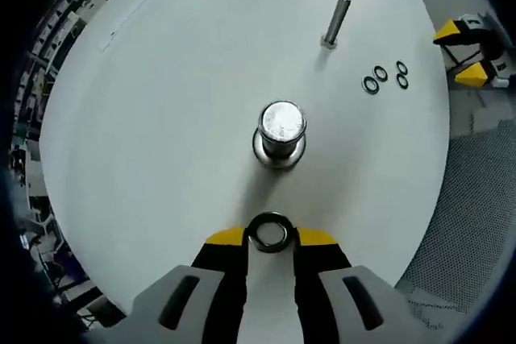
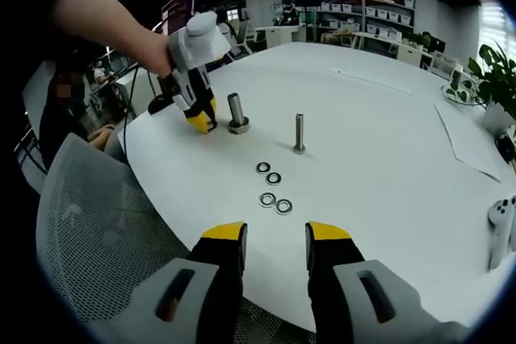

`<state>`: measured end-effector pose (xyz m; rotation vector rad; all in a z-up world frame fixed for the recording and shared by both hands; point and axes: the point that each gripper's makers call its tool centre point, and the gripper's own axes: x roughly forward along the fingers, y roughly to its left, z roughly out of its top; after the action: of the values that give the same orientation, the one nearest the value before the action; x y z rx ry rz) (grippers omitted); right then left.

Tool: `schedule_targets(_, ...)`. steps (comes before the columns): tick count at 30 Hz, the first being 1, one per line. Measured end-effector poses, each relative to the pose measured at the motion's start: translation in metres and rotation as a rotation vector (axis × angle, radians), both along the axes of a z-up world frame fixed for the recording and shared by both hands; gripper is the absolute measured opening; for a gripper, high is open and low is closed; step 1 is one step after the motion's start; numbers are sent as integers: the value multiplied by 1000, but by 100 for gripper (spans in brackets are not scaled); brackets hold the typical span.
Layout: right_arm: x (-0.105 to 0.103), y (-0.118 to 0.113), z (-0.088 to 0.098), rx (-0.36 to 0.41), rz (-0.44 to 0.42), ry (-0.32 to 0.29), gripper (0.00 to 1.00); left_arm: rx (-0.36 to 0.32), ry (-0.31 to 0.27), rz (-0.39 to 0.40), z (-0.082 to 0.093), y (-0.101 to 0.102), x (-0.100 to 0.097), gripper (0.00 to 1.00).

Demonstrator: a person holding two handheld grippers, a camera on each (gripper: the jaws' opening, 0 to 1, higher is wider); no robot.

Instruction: Place the washer onto the threaded stud by aligning its center hole with the stud, sliding it down to the base, and recovering from edge contact or off-axis alignment until the washer reaches the visible bottom stop.

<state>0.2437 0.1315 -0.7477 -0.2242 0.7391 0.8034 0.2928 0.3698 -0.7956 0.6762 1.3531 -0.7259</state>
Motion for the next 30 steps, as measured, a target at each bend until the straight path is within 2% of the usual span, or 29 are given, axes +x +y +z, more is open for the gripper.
schedule_targets(7, -2, 1, -1, -6, 16, 4, 32, -45, -29, 20, 12, -3, 5, 19)
schedule_targets(15, -3, 2, -2, -9, 20, 9, 31, -61, -45, 12, 23, -7, 11, 19)
schedule_targets(23, -4, 2, -2, -6, 24, 10, 31, -83, -74, -13, 48, -16, 19, 19)
schedule_targets(30, -3, 3, -2, -3, 24, 9, 31, -86, -76, -36, 64, -23, 25, 19)
